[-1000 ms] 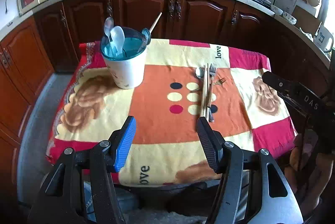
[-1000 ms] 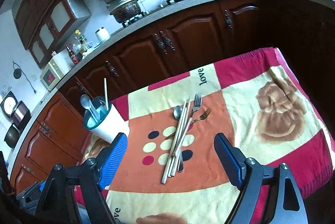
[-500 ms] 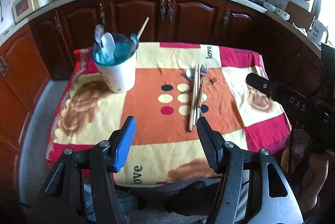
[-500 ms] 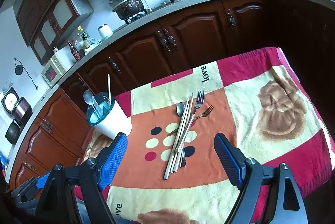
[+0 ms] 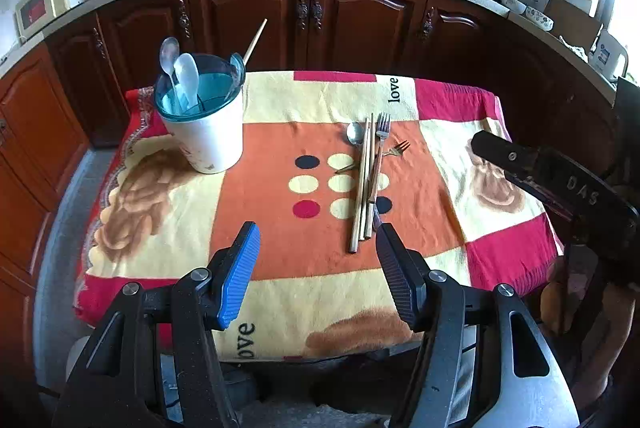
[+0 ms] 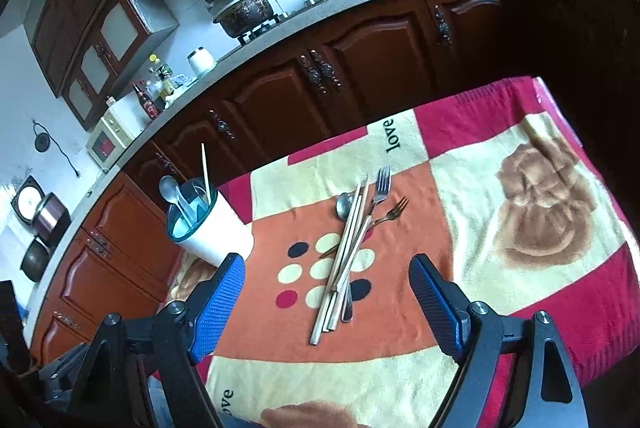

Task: Organize utensils
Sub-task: 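Withdraw both open tools from the cup back toward the remaining utensils, then grasp a wooden chopstick with the left tool while the right tool grasps a metal fork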

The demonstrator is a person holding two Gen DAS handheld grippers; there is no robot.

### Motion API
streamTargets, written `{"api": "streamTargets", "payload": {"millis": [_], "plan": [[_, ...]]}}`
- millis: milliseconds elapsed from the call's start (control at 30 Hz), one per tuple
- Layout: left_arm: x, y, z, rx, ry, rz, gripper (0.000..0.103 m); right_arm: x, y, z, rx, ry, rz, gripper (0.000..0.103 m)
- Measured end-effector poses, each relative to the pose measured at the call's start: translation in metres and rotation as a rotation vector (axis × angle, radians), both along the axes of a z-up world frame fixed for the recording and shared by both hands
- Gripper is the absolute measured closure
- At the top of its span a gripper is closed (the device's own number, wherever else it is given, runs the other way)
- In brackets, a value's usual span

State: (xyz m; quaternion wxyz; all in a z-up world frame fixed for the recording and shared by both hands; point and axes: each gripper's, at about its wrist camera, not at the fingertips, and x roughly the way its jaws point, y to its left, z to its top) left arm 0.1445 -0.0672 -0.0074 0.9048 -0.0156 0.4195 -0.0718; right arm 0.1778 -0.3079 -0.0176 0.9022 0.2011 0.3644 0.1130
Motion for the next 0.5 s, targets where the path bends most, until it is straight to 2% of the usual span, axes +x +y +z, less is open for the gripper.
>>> {"api": "streamTargets", "payload": {"millis": [167,333,500], "plan": [[0.017,0.007,-0.016,-0.065,0.037,0.004,0.043,0.01,-0.006,-0.006,0.014,0.037,0.029,0.021],[0.044,0.006,-0.033,-0.089,0.072,-0.014,0.043,0.026,-0.017,-0.028,0.017,0.105,0.028,0.039],[0.072,-0.002,-0.051,-0.102,0.086,-0.044,0.043,0.058,-0.028,-0.064,0.09,0.208,0.024,0.05]]}}
